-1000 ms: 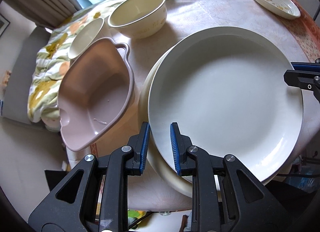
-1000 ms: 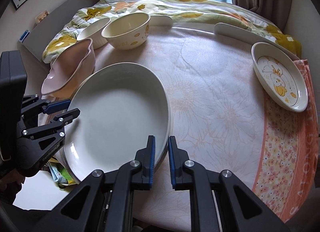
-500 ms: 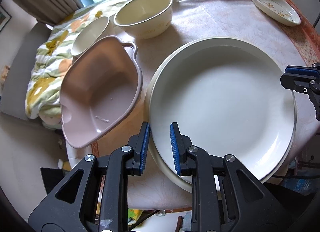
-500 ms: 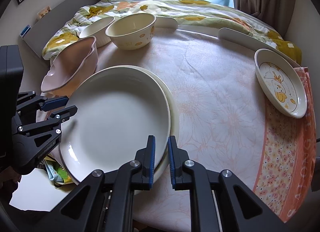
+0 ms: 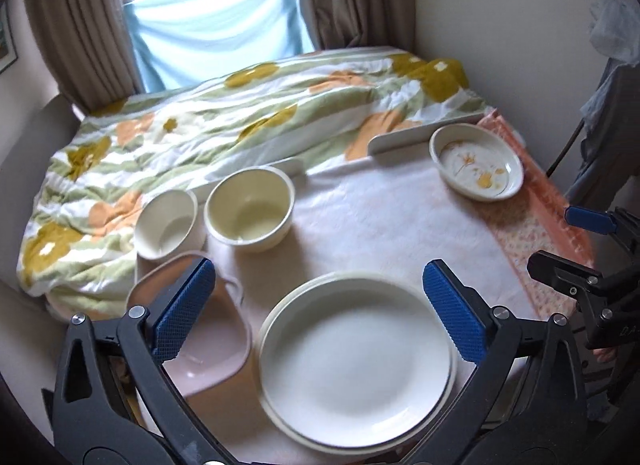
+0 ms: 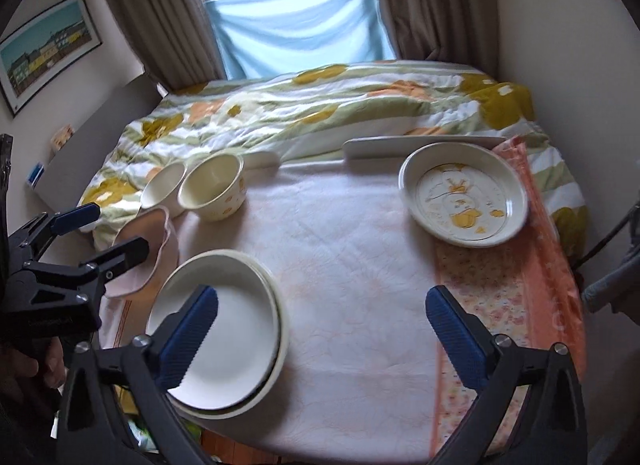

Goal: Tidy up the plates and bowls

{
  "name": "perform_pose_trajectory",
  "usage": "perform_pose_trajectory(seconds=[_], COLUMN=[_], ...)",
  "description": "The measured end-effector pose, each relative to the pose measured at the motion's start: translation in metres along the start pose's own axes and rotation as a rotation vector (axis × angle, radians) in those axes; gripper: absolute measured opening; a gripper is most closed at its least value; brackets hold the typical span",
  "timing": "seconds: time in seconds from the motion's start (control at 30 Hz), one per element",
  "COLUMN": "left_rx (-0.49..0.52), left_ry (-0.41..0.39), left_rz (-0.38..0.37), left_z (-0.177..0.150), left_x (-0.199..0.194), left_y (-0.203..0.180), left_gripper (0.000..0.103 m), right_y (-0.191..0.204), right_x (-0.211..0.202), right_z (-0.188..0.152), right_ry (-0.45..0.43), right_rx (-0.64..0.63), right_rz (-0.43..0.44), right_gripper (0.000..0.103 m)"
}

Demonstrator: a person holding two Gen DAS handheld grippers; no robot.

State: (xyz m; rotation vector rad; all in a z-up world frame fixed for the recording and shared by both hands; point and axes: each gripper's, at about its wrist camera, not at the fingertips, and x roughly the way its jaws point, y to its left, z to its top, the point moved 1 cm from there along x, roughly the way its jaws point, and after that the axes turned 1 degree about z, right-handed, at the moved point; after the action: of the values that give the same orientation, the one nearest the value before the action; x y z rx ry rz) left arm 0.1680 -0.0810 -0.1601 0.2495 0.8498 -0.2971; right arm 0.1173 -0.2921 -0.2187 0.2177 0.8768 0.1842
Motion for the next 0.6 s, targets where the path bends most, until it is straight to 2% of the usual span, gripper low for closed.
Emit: perform_pose_trajectory(seconds=[0.13, 0.27, 0.33, 0.4, 0.43, 0.53, 0.57, 0.6], left_rx=[0.024, 0.047, 0.051, 0.043, 0.041, 0.025, 0.01, 0.002], left_ry=[-0.022, -0.013, 0.0, 0.012, 0.031, 0.114, 0.158, 0.199], left_rz=[-0.145, -0.303, -0.365, -0.435, -0.441, -0.468, -0.478, -0.484], left_z=[0.042, 0.087, 0.109, 0.128, 0.137, 0.147, 0.147, 0.147], left_x=[0.015, 0.033, 0.044, 0.061, 0.074, 0.121, 0.139, 0.157], left_y=[-0.02, -0.043, -0.055, -0.067, -0.073, -0.088, -0.092, -0.098], left_gripper=[0.103, 0.103, 0.103, 0.103, 0.103, 0.101, 0.099, 0.092], right_y=[-0.032, -0.058, -0.073, -0.088, -0.097, -0.135, -0.147, -0.157], right_x=[-0.031, -0.061, -0.079, -0.088, -0.086, -0.051, -0.034, -0.019], right_z=[0.001, 0.013, 0.024, 0.036, 0.041, 0.045, 0.043, 0.039], right_ry=[-0.047, -0.04, -0.092, -0.144, -0.15, -0.104, -0.084, -0.062], right_rx=[0.035, 0.066, 0.121, 0.153, 0.168, 0.304, 0.351, 0.391], right_rz=[-0.072, -0.141, -0.169, -0.258, -0.261, -0.155, -0.128, -0.112], right_gripper=[0.103, 0.103, 0.103, 0.103, 0.103, 0.103, 0.102, 0.101])
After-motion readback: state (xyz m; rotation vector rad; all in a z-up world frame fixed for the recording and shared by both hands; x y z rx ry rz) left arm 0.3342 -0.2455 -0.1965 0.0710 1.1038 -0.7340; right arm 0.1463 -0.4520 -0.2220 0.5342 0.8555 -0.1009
